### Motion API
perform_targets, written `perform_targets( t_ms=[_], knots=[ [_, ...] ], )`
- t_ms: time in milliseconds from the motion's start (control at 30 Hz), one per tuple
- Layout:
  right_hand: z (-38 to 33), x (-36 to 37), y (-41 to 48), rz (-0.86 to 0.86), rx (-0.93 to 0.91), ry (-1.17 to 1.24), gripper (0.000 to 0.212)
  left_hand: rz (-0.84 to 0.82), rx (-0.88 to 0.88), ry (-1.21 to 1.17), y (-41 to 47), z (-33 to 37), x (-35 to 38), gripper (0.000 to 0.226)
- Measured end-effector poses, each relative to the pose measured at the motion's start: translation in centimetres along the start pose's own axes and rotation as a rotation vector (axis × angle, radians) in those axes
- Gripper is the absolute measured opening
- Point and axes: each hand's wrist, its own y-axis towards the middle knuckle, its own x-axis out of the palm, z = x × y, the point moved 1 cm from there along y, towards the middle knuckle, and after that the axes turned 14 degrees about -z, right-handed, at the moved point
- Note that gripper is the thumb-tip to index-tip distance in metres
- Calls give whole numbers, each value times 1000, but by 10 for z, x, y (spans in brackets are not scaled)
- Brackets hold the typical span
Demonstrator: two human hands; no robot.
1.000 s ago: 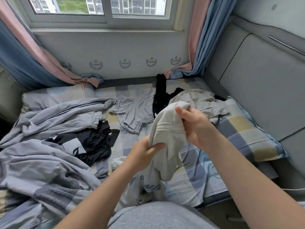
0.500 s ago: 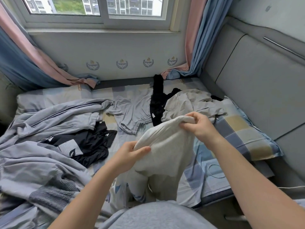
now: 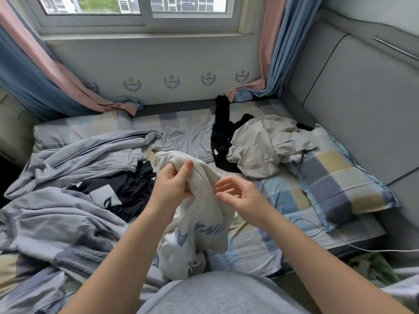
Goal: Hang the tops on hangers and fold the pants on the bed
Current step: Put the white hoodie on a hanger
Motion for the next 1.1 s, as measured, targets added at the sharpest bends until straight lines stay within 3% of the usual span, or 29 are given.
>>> perform_targets(
  t_ms=[100, 333, 500, 700, 900, 1000, 1100],
  knots=[
    [9, 22, 1, -54, 17, -28, 18, -29, 40, -73, -4, 8, 6, 27],
    [45, 40, 15, -23, 271, -152, 21, -40, 118, -242, -8, 22, 7, 27],
    [53, 26, 14, -45, 256, -55, 20, -7, 78, -243, -2, 17, -10, 25],
    [46, -11, 11, 209, 212, 71, 35, -17, -168, -9, 3, -8, -32, 23],
    [30, -21, 20, 365, 238, 400, 25, -255, -495, 207, -11, -58, -4, 29],
    [17, -27, 15, 406, 224, 490, 28, -378, -578, 338, -15, -80, 3, 43],
    [-4, -37, 8, 425, 153, 605, 24, -452, -609, 427, -11, -97, 5, 74]
  ],
)
